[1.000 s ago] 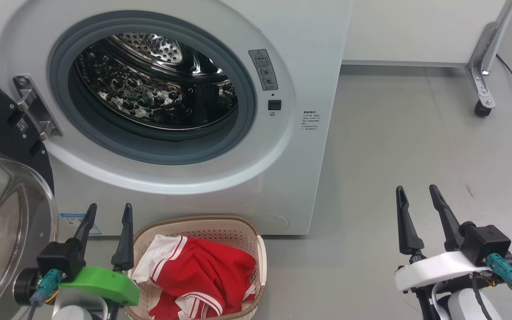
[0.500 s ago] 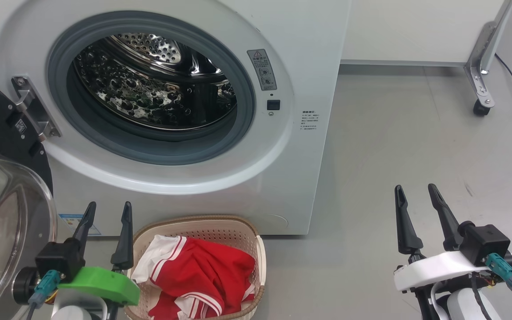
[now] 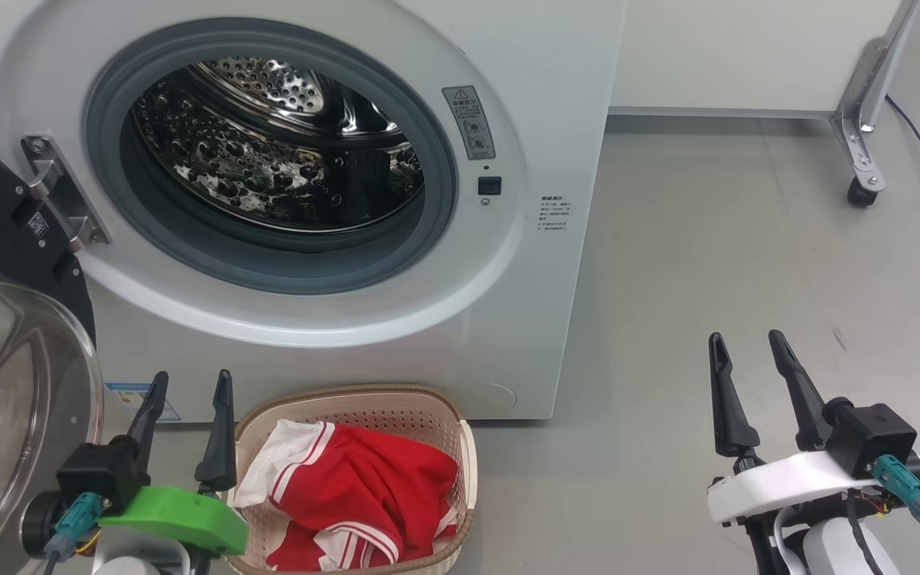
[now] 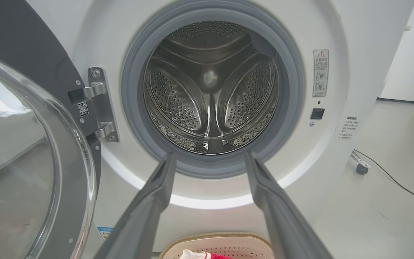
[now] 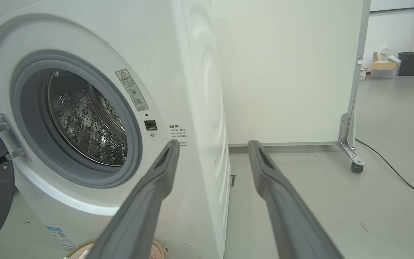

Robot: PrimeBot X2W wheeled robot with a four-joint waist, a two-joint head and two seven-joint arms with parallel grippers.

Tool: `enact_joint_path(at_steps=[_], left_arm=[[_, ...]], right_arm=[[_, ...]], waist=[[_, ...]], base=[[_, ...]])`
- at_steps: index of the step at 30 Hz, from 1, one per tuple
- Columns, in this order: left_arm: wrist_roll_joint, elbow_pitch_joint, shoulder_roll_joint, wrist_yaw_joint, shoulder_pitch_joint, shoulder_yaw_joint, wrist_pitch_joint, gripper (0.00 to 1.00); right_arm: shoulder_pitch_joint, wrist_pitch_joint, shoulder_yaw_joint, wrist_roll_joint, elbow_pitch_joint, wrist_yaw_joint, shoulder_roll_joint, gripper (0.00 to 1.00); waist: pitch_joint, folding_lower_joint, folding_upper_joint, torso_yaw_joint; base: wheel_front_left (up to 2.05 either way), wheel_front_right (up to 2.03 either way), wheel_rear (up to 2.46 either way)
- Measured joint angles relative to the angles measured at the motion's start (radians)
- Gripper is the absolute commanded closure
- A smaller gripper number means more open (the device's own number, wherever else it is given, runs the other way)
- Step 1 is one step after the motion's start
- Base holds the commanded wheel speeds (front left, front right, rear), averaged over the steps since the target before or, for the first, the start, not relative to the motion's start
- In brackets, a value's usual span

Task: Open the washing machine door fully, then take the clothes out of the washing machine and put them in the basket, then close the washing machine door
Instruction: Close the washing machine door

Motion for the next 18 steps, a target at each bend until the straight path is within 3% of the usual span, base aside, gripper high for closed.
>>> enact_joint_path(at_steps=[18], left_arm=[[0.001, -0.008, 0.000, 0.000, 0.003, 0.002, 0.000, 0.00]], right_arm=[[0.001, 0.000, 0.000, 0.000, -0.001, 0.000, 0.001, 0.00]], waist=[[0.005, 0.0000, 0.0000, -0.009]], base=[[-0.98, 0.99, -0.01]])
